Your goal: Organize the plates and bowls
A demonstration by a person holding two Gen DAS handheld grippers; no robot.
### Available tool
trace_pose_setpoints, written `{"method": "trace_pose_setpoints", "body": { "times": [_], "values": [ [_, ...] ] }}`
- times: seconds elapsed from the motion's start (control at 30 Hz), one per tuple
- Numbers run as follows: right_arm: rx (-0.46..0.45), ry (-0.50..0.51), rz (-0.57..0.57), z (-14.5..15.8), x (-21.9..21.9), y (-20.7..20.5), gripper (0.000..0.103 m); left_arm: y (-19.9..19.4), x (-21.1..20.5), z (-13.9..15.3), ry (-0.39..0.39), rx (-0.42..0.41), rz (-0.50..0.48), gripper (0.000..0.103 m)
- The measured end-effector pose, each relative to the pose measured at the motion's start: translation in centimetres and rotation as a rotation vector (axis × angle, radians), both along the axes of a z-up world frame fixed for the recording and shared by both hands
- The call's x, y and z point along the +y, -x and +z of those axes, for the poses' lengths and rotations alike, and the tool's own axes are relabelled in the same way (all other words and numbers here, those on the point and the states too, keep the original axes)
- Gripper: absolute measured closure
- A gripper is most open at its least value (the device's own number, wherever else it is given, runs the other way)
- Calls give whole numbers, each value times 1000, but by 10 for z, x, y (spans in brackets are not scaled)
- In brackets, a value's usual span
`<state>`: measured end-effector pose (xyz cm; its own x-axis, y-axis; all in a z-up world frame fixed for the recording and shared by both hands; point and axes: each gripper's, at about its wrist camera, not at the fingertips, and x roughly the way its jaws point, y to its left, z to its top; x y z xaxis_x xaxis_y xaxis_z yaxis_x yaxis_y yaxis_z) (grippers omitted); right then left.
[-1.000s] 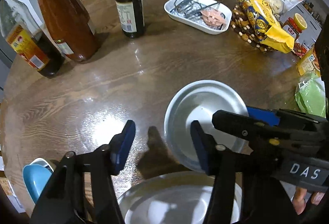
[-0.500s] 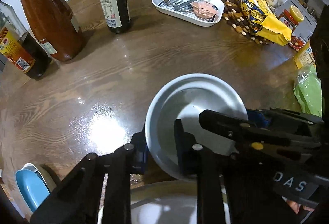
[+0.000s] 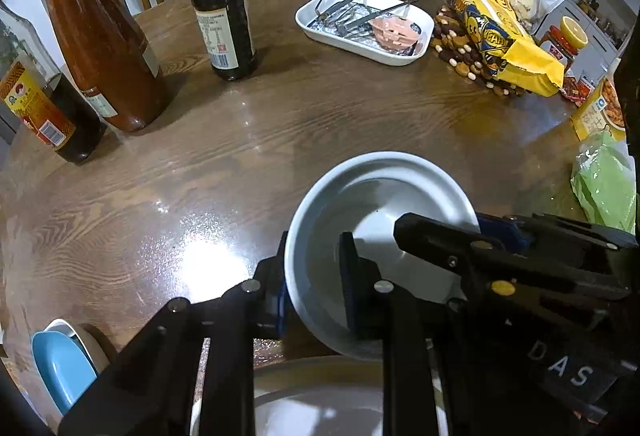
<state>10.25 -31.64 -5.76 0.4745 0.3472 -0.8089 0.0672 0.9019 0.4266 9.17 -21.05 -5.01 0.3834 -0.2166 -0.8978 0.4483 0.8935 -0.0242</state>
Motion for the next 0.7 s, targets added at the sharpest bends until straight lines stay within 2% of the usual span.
{"method": "trace_pose_setpoints", "body": {
  "times": [0.3,0.7],
  "values": [
    [-29,3,-6,9,1,2,77,0,1,8,7,-24,10,83],
    [-115,9,-4,38,1,21,77,19,0,38,9,-127,-3,84]
  ]
}}
